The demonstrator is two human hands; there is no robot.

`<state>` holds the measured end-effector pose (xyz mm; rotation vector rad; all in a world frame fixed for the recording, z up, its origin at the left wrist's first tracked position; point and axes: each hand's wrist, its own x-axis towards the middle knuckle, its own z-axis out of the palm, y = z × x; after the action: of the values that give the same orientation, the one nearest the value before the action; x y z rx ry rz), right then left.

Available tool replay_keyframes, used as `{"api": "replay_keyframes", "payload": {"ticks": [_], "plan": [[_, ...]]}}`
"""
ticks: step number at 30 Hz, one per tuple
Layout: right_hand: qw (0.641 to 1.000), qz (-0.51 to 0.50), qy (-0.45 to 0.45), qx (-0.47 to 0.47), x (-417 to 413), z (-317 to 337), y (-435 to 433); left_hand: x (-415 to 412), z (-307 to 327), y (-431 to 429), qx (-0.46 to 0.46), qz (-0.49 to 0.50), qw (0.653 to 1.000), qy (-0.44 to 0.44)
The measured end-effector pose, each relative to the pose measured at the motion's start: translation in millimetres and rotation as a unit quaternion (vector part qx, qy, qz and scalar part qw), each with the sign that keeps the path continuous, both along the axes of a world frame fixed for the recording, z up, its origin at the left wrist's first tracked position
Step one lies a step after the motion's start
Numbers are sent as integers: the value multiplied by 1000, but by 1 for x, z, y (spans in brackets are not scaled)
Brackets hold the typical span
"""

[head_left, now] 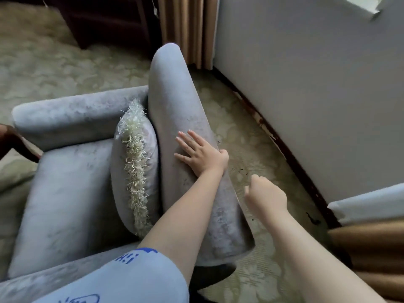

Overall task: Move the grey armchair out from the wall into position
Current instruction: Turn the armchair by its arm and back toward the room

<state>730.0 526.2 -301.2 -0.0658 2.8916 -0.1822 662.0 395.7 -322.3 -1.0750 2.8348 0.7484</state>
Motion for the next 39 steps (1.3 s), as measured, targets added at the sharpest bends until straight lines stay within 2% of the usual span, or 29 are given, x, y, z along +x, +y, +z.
{"api": "replay_keyframes", "payload": {"ticks": [3,7,14,20,24,29,31,33,34,36,38,39], "plan": [[995,79,62,-8,-55,7,-12,-4,-8,0,-33,-5,999,9],[968,210,132,-37,-131,13,-43,-9,-21,0,-84,-17,996,15],[885,445,127,-41,-231,15,-103,-8,-22,3,-166,7,986,22],[842,529,101,-1,-281,13,-160,-3,-18,4,-160,7,987,-5],[810,580,84,13,-298,0,-192,-2,-18,4,-157,12,988,6],[773,624,115,21,-299,-13,-194,-4,-13,5,-134,26,989,-58],[768,628,110,55,-301,-10,-198,-10,-10,7,-111,74,987,-89],[773,620,84,111,-292,-6,-203,-23,-8,13,-84,195,970,-117],[767,625,68,124,-283,-6,-207,-33,-9,15,-71,274,951,-125],[725,682,20,92,-259,-9,-209,-49,-7,18,-49,401,903,-147],[660,750,3,30,-240,-18,-203,-57,-5,18,-43,459,871,-168],[647,762,18,2,-235,-21,-200,-57,-5,17,-52,467,865,-175]]}}
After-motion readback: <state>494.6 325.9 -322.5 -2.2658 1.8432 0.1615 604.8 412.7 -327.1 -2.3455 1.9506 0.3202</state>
